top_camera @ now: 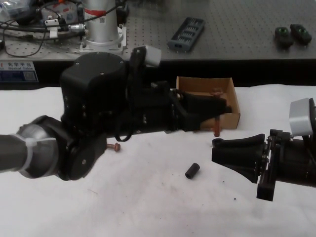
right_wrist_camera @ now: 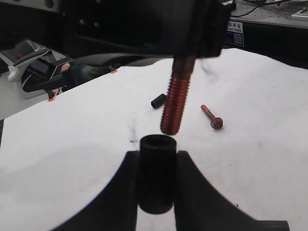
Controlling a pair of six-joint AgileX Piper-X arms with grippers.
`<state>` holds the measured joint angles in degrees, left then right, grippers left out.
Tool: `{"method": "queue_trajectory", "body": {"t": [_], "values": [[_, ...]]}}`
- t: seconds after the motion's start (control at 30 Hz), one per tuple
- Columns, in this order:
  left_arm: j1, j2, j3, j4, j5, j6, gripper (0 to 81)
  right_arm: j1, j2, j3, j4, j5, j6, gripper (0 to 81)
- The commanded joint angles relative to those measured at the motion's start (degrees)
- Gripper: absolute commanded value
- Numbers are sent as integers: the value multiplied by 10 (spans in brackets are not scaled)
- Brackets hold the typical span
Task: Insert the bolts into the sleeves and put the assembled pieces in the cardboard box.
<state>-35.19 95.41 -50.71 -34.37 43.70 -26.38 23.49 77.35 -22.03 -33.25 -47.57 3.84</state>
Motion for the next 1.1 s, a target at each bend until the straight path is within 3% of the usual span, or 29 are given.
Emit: {"method": "queue_trajectory", "body": {"t": [0.0, 0.3, 0.73, 1.07], "values": [[-16, -1, -8, -22, 6, 4, 6, 0, -8, -1, -10, -11, 0, 54], [-26, -1, -8, -21, -2, 4, 6, 0, -8, -1, -14, -10, 0, 54], [-26, -1, -8, -50, -72, 5, 6, 0, -8, -1, -14, -10, 0, 54], [-23, -1, -8, -46, -74, 4, 6, 0, -8, -1, -7, 4, 0, 54]]}}
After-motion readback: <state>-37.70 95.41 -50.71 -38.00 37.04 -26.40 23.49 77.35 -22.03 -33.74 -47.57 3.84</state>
